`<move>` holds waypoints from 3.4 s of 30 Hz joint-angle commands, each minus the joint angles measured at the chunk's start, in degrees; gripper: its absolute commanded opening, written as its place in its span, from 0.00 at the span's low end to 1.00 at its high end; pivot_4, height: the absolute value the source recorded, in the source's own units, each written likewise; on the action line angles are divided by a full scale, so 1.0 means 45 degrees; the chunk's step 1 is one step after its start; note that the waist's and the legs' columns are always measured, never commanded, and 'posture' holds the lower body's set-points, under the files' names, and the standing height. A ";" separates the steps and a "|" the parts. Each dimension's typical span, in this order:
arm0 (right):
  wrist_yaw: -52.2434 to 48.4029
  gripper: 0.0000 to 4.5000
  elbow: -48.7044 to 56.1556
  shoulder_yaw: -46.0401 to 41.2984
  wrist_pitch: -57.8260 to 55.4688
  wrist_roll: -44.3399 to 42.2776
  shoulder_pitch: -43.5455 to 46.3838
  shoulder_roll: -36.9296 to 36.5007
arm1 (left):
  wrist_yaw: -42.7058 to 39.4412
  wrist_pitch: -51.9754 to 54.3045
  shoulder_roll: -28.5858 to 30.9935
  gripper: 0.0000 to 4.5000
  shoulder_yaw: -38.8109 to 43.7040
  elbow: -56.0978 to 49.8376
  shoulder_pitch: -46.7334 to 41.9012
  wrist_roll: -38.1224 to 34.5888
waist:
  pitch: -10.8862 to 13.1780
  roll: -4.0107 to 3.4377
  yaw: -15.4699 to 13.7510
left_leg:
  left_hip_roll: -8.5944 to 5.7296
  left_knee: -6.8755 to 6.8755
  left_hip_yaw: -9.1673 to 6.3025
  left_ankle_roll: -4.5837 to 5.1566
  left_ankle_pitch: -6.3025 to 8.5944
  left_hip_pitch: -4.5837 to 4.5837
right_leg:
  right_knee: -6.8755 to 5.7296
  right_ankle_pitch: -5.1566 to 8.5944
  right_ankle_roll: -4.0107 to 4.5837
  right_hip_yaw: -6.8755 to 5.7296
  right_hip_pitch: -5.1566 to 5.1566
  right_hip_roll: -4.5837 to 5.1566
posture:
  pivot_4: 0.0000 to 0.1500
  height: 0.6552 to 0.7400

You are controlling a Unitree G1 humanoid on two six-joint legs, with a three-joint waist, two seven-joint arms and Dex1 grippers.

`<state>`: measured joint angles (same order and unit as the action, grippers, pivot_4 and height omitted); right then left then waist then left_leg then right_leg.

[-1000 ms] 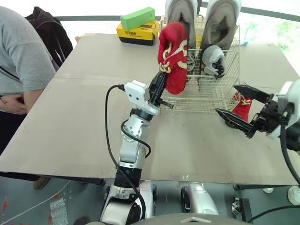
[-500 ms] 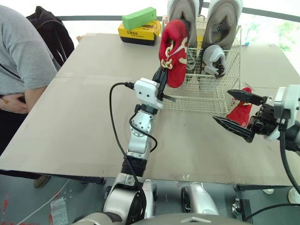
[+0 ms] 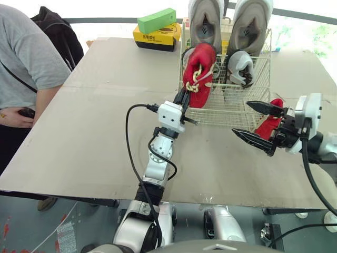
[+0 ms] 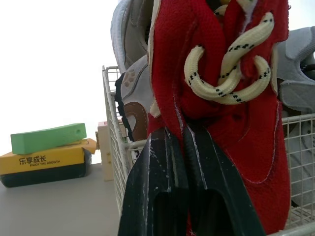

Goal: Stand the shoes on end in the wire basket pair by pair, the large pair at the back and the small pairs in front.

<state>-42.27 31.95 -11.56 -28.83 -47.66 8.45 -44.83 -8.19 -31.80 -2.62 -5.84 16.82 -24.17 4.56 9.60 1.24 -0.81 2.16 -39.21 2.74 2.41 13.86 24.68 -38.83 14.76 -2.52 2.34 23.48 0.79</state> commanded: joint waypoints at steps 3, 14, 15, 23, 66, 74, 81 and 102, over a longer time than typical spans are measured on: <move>-0.0230 1.00 -0.0055 -0.0030 0.0059 0.0140 0.0330 0.0120 | -0.0319 0.0439 0.0037 0.01 -0.0212 -0.0125 0.0656 -0.0434 | -0.0002 -0.0002 0.0012 | 0.0000 0.0000 0.0006 0.0000 0.0000 -0.0004 | -0.0001 -0.0001 -0.0001 0.0005 -0.0002 0.0004 | 1.00 1.00; -0.0772 1.00 -0.0733 0.0406 0.0050 0.0626 0.0559 0.0385 | -0.1807 0.4769 0.1542 0.93 0.0175 -0.6590 0.3337 -0.3188 | -0.0013 -0.0016 0.0441 | 0.0028 0.0010 0.0005 -0.0002 0.0001 -0.0018 | -0.0012 -0.0001 0.0001 0.0017 0.0002 -0.0017 | 1.00 1.00; -0.0864 1.00 -0.0773 0.0372 0.0063 0.0621 0.0511 0.0365 | -0.1954 0.5244 0.1687 0.99 0.0190 -0.7126 0.3506 -0.3580 | -0.0012 -0.0018 0.0434 | 0.0037 0.0018 0.0005 -0.0002 0.0001 -0.0024 | -0.0015 -0.0001 0.0002 0.0019 0.0003 -0.0018 | 1.00 1.00; -0.0651 1.00 -0.0287 0.0391 -0.0436 0.0691 0.0345 0.0335 | -0.4251 0.8431 0.3539 0.99 0.0783 -0.8884 0.3094 -0.7150 | -0.0014 -0.0021 0.0228 | 0.0010 0.0009 0.0008 -0.0004 -0.0001 -0.0005 | -0.0003 0.0001 0.0002 0.0001 0.0004 0.0017 | 1.00 1.00; 0.0641 1.00 0.2236 -0.0557 -0.0327 0.0539 -0.1447 0.0668 | -0.1958 1.8211 0.2618 0.01 0.4026 -0.9911 -0.2123 -0.8604 | -0.0003 -0.0012 0.0374 | 0.0020 0.0024 -0.0011 -0.0008 -0.0002 0.0002 | -0.0008 0.0005 -0.0003 0.0002 0.0022 -0.0011 | 1.00 1.00; 0.0254 1.00 0.1906 -0.0265 -0.0335 0.0636 -0.1076 0.0572 | -0.0708 1.7042 0.1358 0.01 0.4235 -1.1022 -0.1000 -0.9177 | 0.0009 0.0009 0.0314 | 0.0007 0.0023 -0.0003 -0.0008 -0.0001 0.0006 | -0.0006 0.0003 -0.0002 0.0005 0.0020 0.0009 | 1.00 1.00; 0.0237 1.00 0.1985 -0.0248 -0.0472 0.0502 -0.1024 0.0540 | -0.0106 1.7449 0.1605 0.01 0.3833 -1.0947 -0.0113 -0.9165 | 0.0005 0.0006 0.0333 | 0.0006 0.0023 -0.0005 -0.0008 -0.0001 -0.0001 | -0.0009 0.0003 -0.0001 0.0009 0.0019 -0.0001 | 1.00 1.00; 0.0562 1.00 0.1694 -0.0683 -0.0907 0.0287 -0.1120 0.0526 | -0.0284 1.8762 0.3998 0.82 0.4474 -1.1654 0.1202 -1.1567 | -0.0080 -0.0026 0.0323 | 0.0009 0.0023 0.0000 -0.0008 -0.0001 -0.0022 | -0.0010 0.0004 0.0002 0.0017 0.0005 -0.0002 | 1.00 1.00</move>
<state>-40.55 39.22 -12.15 -32.60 -45.05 3.01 -42.09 -9.55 52.26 13.94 11.19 -33.30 -18.59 -45.45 9.24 1.12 0.65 2.20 -39.12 2.74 2.37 13.86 24.58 -38.89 14.78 -2.51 2.42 23.51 0.78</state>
